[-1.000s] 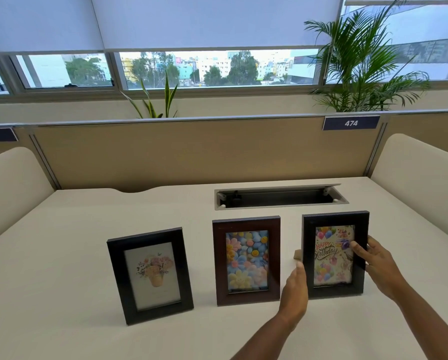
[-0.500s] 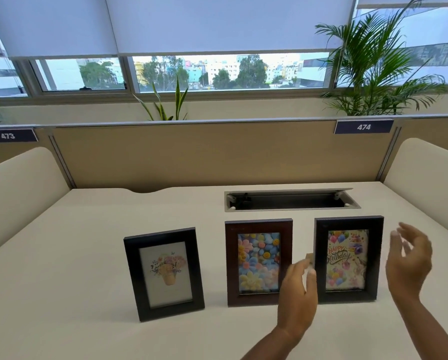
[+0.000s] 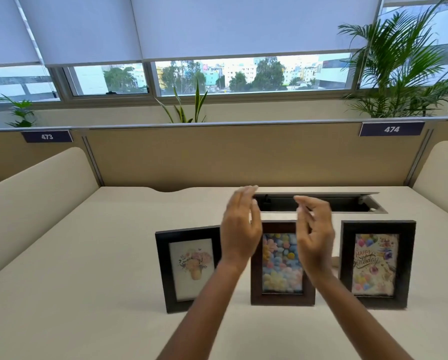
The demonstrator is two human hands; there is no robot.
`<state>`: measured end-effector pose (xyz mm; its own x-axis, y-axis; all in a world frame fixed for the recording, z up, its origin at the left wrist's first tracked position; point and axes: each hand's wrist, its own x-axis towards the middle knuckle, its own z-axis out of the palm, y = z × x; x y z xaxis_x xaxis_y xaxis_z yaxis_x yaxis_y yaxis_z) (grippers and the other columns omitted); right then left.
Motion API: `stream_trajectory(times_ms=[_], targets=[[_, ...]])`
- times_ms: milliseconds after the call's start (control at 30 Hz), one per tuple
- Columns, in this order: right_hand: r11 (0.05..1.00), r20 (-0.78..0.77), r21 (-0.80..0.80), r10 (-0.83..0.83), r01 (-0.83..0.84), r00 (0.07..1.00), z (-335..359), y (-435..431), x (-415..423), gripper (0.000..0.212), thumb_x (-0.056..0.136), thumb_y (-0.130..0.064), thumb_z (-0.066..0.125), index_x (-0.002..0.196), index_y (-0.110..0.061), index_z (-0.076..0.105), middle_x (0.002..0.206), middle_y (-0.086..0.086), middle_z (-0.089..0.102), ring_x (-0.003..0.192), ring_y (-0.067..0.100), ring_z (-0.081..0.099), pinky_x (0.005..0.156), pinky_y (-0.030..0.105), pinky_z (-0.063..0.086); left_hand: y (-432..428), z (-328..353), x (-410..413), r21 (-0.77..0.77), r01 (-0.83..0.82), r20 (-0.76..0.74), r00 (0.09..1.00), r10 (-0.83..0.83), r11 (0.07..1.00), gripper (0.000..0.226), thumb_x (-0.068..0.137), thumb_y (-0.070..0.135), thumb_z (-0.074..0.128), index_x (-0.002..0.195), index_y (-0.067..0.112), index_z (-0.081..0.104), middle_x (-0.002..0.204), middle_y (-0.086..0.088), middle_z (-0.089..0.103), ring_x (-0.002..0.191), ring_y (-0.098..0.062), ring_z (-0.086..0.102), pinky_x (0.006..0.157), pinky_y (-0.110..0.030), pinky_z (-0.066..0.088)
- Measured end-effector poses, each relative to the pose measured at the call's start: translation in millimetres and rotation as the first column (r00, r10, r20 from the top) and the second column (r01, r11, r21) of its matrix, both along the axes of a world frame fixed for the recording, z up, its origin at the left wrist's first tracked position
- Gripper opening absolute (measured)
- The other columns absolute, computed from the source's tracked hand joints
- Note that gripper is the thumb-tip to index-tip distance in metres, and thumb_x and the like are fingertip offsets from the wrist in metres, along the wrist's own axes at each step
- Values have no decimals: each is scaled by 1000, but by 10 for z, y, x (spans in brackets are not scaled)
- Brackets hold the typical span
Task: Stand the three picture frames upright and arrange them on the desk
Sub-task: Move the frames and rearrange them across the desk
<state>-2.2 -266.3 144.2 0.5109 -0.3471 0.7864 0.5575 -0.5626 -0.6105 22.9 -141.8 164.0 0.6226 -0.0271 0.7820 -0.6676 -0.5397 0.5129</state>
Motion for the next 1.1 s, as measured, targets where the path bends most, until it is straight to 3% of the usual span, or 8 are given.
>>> stream_trajectory(times_ms=[133, 300, 433, 500, 667, 800, 933, 1100], targets=[[988, -110, -46, 144, -149, 983, -84, 493, 62, 28, 89, -5, 46, 116, -4, 55, 112, 2, 55, 107, 4, 51, 95, 7, 41, 507, -28, 238, 77, -196, -46, 979, 200, 978, 31, 92, 5, 47, 122, 3, 54, 125, -17, 59, 121, -27, 52, 104, -37, 43], [956, -307, -53, 258, -288, 916, -358, 892, 105, 42, 93, -9, 49, 134, -12, 41, 136, -4, 42, 126, 5, 40, 104, 22, 40, 1046, -250, 272, 145, -393, -52, 914, 403, 908, 35, 91, 10, 48, 124, 2, 53, 129, -21, 56, 130, -38, 42, 108, -50, 36], [945, -446, -34, 278, -326, 851, -634, 1064, 89, 52, 94, -16, 49, 141, -16, 28, 147, 2, 35, 127, 1, 32, 87, -10, 31, 1291, -504, 145, 153, -407, -105, 900, 424, 901, 49, 94, 28, 35, 134, 0, 40, 139, -23, 46, 135, -39, 35, 111, -47, 25], [947, -519, 2, 277, -322, 809, -765, 1107, 66, 55, 94, -17, 48, 143, -16, 22, 150, 4, 31, 126, 2, 32, 82, -13, 29, 1378, -694, 74, 111, -376, -186, 902, 391, 920, 60, 94, 39, 28, 139, 0, 31, 144, -23, 39, 136, -37, 33, 110, -46, 28], [941, -653, 122, 316, -317, 688, -1024, 1125, -15, 58, 95, -20, 46, 145, -17, 17, 148, 6, 35, 133, 18, 39, 106, 28, 37, 1539, -1257, -148, 8, -243, -475, 853, 218, 970, 58, 96, 20, 41, 146, 16, 11, 152, -9, 28, 138, -25, 33, 104, -37, 41], [943, -735, 169, 314, -285, 601, -1202, 1086, -108, 49, 96, -16, 45, 142, -15, 29, 139, 10, 45, 117, 17, 49, 100, 30, 41, 1708, -1603, -333, 93, -171, -605, 772, 192, 981, 50, 97, 17, 40, 143, 17, 23, 139, -4, 47, 121, -18, 51, 97, -31, 47], [944, -779, 179, 308, -276, 546, -1319, 1070, -156, 39, 94, -12, 48, 133, -13, 42, 129, 11, 54, 103, 14, 54, 88, 21, 42, 1829, -1656, -361, 123, -165, -646, 735, 205, 979, 37, 95, 15, 45, 132, 10, 42, 105, 2, 57, 89, -14, 58, 78, -19, 47], [942, -781, 233, 330, -242, 530, -1352, 1108, -96, 32, 92, -8, 52, 124, -8, 50, 113, 9, 60, 94, 17, 56, 78, 19, 42, 1846, -1578, -282, 123, -138, -659, 729, 185, 983, 32, 93, 16, 52, 123, 4, 52, 106, -9, 66, 90, -21, 64, 77, -24, 51]])
